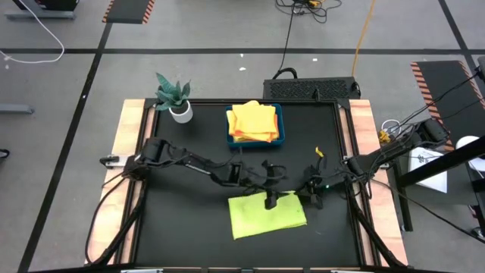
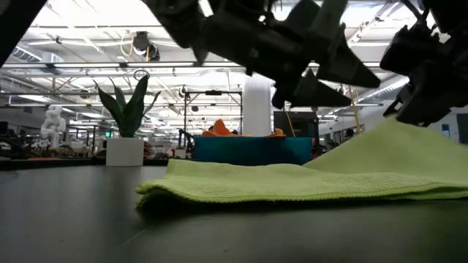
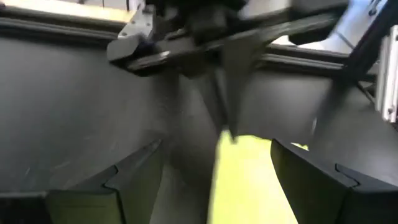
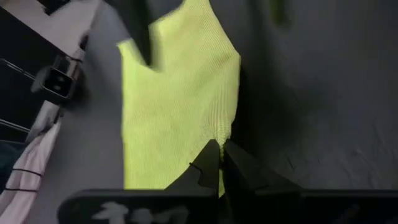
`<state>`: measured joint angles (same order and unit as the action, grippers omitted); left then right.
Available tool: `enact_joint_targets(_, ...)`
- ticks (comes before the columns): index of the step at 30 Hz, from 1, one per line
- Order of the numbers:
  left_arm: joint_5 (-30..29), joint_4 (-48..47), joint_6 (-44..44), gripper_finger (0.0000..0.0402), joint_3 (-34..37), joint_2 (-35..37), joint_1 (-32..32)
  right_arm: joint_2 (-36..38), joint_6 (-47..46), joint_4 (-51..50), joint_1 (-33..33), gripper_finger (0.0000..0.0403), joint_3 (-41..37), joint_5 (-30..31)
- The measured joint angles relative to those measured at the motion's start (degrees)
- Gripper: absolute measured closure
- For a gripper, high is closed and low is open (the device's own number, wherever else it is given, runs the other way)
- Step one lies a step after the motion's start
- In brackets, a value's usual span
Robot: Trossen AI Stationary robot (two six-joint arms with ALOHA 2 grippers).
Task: Fold microfiber towels
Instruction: Fold the green microfiber cloth
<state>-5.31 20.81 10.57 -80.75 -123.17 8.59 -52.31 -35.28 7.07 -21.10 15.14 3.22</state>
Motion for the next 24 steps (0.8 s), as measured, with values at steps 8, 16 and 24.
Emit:
enact_joint_targets(8,6.6,-1.1,-1.5,0.0103,-3.8,-2.6,-1.9,0.4,4.5,6.3,0.0,0.0402,0.0,0.0)
enact_joint_targets(16,7.2,-1.1,-3.4,0.0103,-3.7,-2.7,-1.9,0.3,6.2,9.1,0.0,0.0402,0.0,0.0)
enact_joint_targets(24,9.9,-0.6,-5.6,0.0106,-3.7,-2.7,-1.8,0.3,6.2,11.1,0.0,0.0403,0.0,0.0)
